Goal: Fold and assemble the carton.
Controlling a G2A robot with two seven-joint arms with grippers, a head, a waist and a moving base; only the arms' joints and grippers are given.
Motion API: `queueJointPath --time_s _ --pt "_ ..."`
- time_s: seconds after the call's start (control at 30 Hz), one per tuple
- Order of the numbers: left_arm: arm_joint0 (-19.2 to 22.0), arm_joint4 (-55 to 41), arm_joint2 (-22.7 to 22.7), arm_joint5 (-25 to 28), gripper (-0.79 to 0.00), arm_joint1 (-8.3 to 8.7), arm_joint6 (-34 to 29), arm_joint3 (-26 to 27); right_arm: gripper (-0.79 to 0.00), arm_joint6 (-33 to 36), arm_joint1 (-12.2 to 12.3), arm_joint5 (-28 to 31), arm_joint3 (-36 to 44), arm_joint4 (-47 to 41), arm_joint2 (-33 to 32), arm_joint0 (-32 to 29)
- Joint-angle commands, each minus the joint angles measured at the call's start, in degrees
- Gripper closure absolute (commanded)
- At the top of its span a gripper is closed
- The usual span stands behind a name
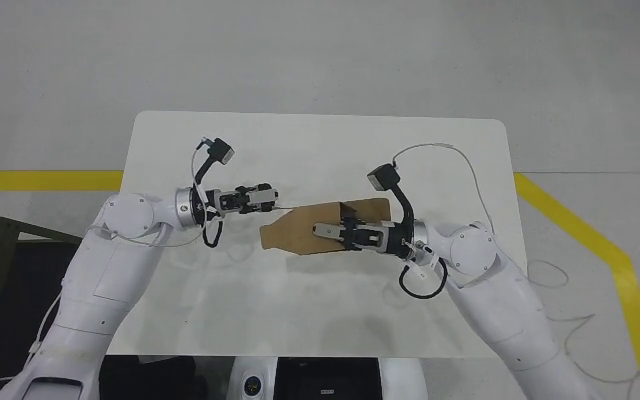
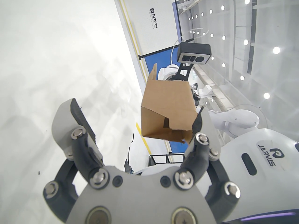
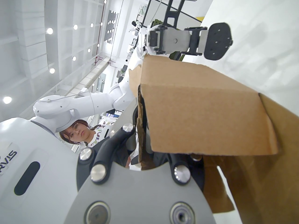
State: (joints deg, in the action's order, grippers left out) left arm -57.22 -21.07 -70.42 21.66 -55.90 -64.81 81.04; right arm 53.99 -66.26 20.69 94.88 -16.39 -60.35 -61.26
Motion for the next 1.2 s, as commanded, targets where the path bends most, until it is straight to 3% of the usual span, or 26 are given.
queueJointPath --time_s 0.0,1.17 --pt "-0.09 0.99 0.57 0.11 -0.785 -0.06 0.01 -0.25 0.0 -0.06 -0.08 0.3 -0.3 -0.09 0.27 0.28" --pt "1.39 -0.72 4.45 0.57 -0.785 -0.82 -3.05 -0.15 0.0 -1.51 -0.53 1.07 -0.95 -0.48 0.94 1.33"
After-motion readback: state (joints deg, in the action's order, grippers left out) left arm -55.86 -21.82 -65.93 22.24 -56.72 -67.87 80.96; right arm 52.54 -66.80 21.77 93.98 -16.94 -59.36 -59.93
